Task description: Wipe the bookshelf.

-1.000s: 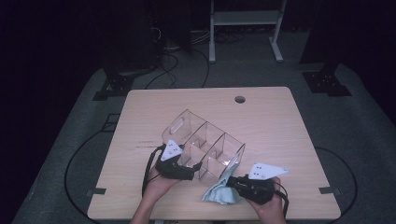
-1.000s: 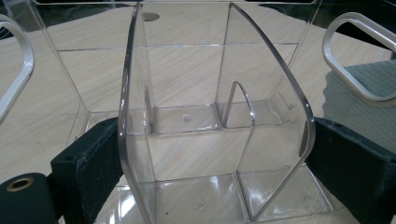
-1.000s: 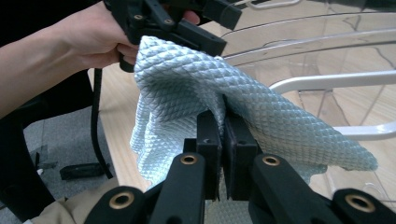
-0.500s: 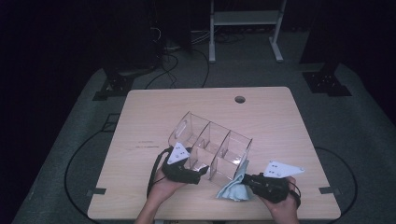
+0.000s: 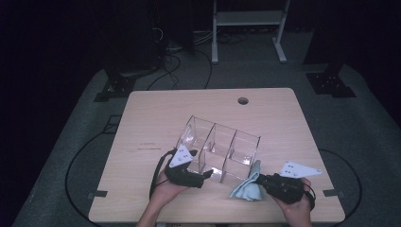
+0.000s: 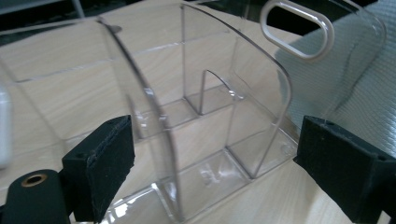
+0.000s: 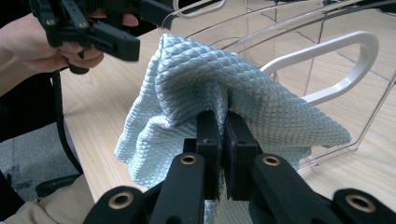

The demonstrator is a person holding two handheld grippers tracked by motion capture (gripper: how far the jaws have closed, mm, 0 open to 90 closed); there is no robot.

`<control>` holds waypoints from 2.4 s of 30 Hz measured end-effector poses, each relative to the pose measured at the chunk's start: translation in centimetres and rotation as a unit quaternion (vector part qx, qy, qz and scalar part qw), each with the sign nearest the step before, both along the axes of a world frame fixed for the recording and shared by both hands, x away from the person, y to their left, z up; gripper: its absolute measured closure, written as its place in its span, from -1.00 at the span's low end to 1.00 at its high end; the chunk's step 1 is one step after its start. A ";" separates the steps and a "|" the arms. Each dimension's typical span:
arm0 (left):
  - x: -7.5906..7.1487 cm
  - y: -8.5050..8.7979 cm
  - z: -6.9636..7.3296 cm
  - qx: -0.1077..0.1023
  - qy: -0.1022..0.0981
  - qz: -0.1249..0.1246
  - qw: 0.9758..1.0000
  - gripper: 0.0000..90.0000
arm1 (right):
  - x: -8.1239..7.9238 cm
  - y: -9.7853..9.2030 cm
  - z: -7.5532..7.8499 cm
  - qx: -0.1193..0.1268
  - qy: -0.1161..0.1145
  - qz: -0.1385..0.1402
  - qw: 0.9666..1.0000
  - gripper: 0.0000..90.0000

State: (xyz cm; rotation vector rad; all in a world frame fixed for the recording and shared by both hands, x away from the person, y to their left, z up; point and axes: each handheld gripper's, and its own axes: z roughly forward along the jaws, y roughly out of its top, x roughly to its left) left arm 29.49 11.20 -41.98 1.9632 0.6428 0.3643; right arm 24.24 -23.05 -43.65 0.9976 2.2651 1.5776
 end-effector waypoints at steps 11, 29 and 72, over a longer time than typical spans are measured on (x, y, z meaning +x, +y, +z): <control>-0.1 2.8 1.6 0.009 -0.027 0.000 1.000 -0.75 | 0.0 0.0 0.0 0.000 0.001 0.000 1.000 0.90; 3.6 6.5 0.2 0.011 0.005 0.001 1.000 -0.92 | 0.0 0.0 -0.1 0.000 0.003 0.000 1.000 0.90; 6.6 4.5 -0.6 -0.019 0.020 -0.034 0.999 -0.84 | 0.8 0.1 0.3 0.001 0.013 0.000 1.000 0.91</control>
